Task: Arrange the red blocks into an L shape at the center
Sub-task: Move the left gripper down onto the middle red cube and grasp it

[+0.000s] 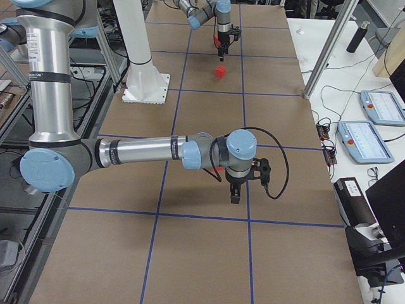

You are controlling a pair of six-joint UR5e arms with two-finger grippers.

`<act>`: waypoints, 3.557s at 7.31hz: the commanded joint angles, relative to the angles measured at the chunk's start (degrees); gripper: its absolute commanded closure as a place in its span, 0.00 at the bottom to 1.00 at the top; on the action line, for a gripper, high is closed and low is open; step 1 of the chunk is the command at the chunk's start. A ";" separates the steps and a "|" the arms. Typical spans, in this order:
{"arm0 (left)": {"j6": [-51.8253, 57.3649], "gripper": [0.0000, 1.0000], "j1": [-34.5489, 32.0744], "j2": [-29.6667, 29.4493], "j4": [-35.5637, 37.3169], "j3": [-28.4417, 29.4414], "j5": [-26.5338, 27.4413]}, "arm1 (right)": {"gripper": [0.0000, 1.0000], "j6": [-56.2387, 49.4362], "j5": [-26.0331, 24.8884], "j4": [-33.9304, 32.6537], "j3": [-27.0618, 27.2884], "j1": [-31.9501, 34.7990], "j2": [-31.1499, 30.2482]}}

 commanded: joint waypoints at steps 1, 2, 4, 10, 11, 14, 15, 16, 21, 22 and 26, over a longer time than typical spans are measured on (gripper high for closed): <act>-1.14 0.01 1.65 -1.06 -0.33 1.19 1.23 | 0.01 0.00 0.09 0.01 -0.03 -0.06 0.00; -1.23 0.01 2.18 -2.46 -0.42 3.46 1.23 | 0.01 -0.08 -0.09 0.01 -0.03 -0.06 -0.26; -1.14 0.01 3.50 -3.09 -1.55 5.50 1.31 | 0.01 -0.09 -0.35 0.01 -0.03 -0.06 -0.35; -0.17 0.02 2.37 -1.68 -1.47 5.59 1.66 | 0.01 -0.09 -0.18 0.01 -0.65 -0.06 -0.35; -0.17 0.02 2.45 -1.33 -1.56 6.03 1.67 | 0.01 -0.09 -0.18 0.01 -0.73 -0.06 -0.35; -0.35 0.01 3.15 -1.15 -1.56 6.91 1.58 | 0.01 -0.17 -0.44 0.01 -1.08 -0.06 -0.44; -0.35 0.01 3.24 -1.24 -1.56 7.69 1.49 | 0.01 -0.17 -0.44 0.18 -1.61 -0.06 -0.44; -0.26 0.01 3.33 -1.24 -1.65 7.96 1.40 | 0.01 -0.17 -0.35 0.27 -2.48 -0.06 -0.35; -0.61 0.24 4.03 -1.77 -1.74 9.28 1.31 | 0.01 -0.17 -0.09 0.27 -2.49 -0.06 -0.35; -0.79 0.46 4.03 -1.85 -1.74 9.20 1.31 | 0.01 -0.09 -0.09 0.36 -2.49 -0.06 -0.35; -6.76 1.00 0.71 -3.86 -0.77 5.68 0.88 | 0.01 -0.09 0.00 0.36 -2.05 0.02 -0.44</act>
